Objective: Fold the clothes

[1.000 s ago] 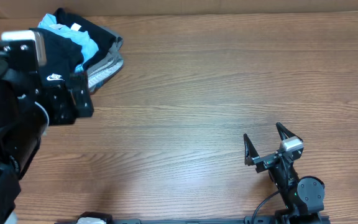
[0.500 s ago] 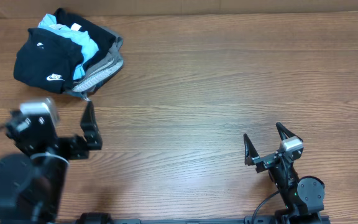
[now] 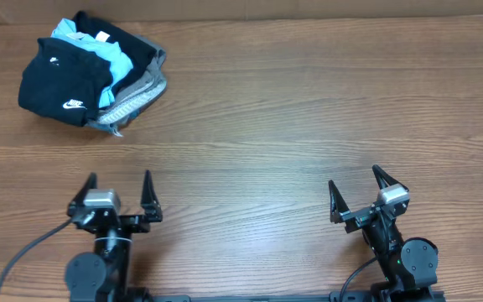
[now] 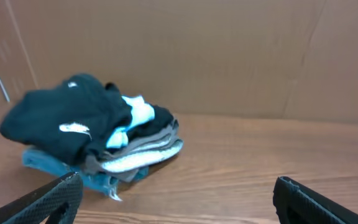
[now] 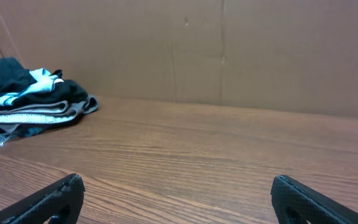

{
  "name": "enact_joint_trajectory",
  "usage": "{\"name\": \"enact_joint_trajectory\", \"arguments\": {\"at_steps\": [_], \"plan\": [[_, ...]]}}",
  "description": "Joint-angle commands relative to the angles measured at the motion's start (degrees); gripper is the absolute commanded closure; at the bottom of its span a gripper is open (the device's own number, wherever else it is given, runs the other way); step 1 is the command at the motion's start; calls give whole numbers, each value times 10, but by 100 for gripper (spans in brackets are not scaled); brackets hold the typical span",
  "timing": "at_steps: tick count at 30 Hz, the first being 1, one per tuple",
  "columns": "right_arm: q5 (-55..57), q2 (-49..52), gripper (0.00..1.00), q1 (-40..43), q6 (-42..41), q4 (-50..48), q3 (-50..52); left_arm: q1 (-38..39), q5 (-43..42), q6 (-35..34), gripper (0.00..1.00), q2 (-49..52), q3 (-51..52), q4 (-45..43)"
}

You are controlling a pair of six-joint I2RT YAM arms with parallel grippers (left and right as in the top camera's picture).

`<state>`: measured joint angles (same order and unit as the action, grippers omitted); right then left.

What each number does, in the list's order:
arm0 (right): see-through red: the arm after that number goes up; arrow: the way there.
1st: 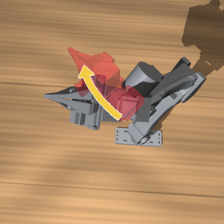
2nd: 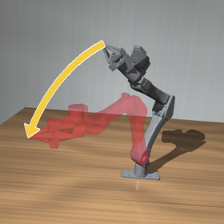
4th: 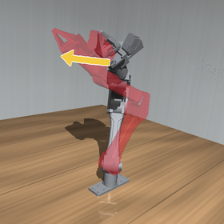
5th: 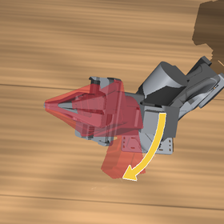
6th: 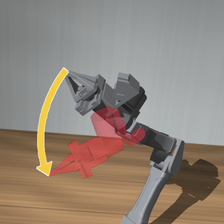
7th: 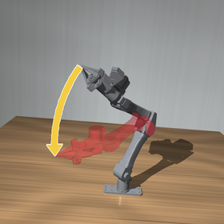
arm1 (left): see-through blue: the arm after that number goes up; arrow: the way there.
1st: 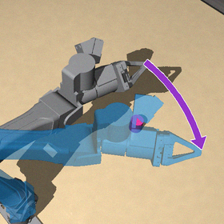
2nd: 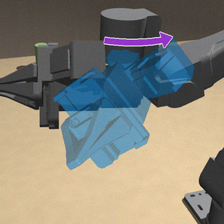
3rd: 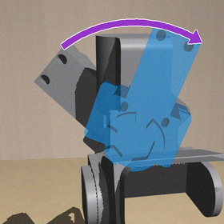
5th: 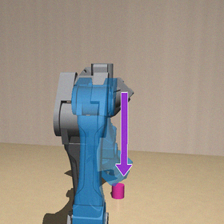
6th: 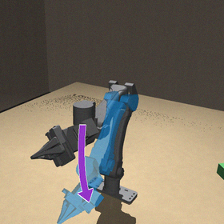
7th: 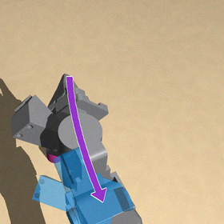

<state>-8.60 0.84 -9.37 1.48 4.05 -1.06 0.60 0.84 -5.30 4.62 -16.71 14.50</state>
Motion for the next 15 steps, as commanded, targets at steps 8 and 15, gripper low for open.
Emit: {"name": "enact_joint_trajectory", "arguments": {"at_steps": [8, 15], "plan": [[-1, -7, 0, 1, 0, -3, 6, -7, -9, -1, 0, -44, 165, -140], [-1, -7, 0, 1, 1, -3, 6, -7, -9, 0, 0, -44, 164, -101]]}}
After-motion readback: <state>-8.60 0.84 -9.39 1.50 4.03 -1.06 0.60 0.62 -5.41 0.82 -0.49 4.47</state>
